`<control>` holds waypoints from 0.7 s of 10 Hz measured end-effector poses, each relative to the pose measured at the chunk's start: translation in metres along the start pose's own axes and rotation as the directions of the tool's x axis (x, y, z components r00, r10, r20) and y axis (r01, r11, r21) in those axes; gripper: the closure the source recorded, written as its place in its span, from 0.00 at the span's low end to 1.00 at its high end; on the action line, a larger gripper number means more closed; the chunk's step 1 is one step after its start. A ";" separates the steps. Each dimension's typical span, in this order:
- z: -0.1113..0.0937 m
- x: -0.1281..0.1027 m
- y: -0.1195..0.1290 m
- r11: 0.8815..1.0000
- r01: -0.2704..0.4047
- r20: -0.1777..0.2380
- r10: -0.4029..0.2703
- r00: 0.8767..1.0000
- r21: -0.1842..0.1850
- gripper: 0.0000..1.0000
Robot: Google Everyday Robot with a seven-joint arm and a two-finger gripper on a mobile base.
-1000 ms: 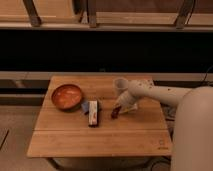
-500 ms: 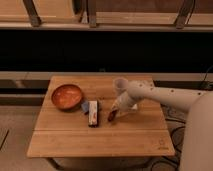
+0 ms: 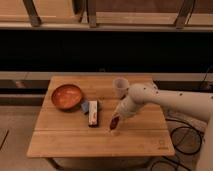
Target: Drag the pepper across the table
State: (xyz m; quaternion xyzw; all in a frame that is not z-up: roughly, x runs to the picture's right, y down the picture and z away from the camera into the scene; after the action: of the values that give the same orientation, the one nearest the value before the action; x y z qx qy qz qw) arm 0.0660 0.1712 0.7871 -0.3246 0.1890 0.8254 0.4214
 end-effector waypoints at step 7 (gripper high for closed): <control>-0.066 -0.011 0.003 0.999 0.049 0.140 -0.051 0.989 0.020 1.00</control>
State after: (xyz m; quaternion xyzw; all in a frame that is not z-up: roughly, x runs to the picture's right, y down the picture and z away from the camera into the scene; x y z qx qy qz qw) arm 0.0936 0.1241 0.7475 -0.2669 0.1576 0.8337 0.4570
